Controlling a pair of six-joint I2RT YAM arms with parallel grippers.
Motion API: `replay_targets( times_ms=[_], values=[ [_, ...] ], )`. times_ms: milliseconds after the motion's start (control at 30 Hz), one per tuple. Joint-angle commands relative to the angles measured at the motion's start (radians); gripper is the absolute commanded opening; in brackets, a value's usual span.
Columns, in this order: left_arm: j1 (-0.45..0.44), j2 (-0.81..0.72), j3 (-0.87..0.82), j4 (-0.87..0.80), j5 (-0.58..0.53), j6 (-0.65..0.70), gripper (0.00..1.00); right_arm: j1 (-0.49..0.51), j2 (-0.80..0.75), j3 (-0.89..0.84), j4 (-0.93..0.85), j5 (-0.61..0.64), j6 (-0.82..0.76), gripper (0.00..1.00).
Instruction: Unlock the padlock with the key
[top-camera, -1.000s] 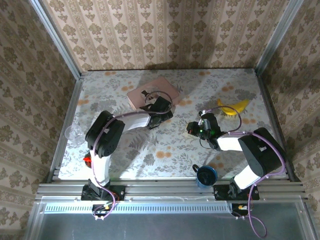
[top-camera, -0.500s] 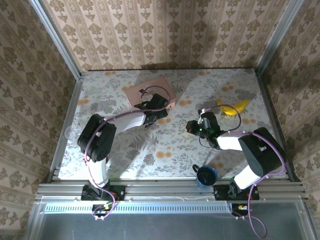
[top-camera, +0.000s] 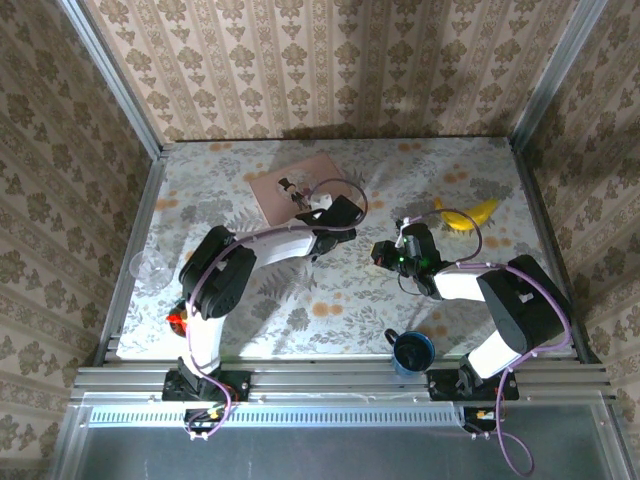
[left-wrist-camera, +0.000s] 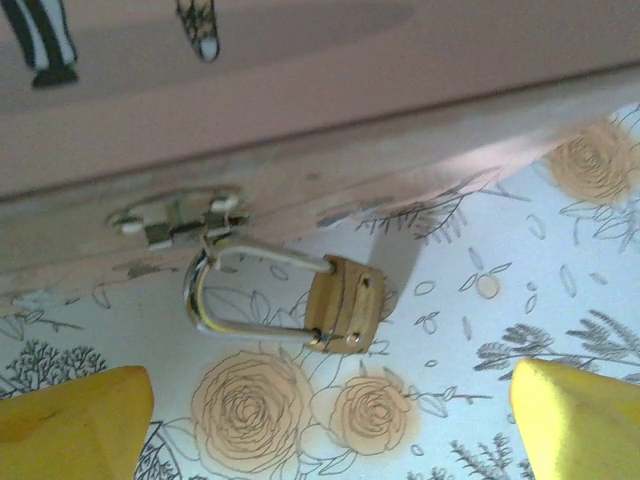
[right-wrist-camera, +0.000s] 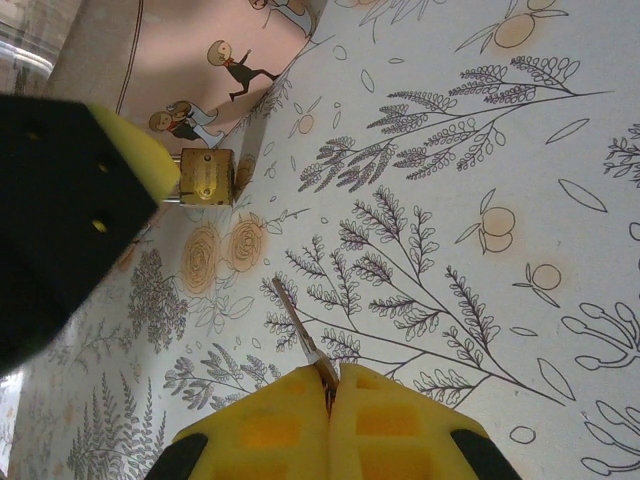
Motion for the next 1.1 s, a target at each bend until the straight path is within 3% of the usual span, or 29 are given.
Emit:
replay_targets(
  times_ms=[0, 333, 800, 1067],
  values=[
    [-0.005, -0.005, -0.036, 0.019, -0.073, -0.009, 0.93, -0.003, -0.005, 0.014, -0.003, -0.009, -0.015, 0.0],
    [-0.023, 0.053, -0.007, 0.095, -0.089, 0.026, 0.94, -0.004, 0.044, 0.049, 0.001, -0.023, -0.016, 0.0],
    [0.014, 0.196, 0.219, -0.104, -0.119, -0.002, 0.94, -0.033, 0.079, 0.084, 0.003, -0.067, -0.023, 0.0],
    [0.047, 0.214, 0.237, -0.204, -0.151, -0.064, 0.92, -0.041, 0.082, 0.088, 0.004, -0.078, -0.022, 0.0]
  ],
)
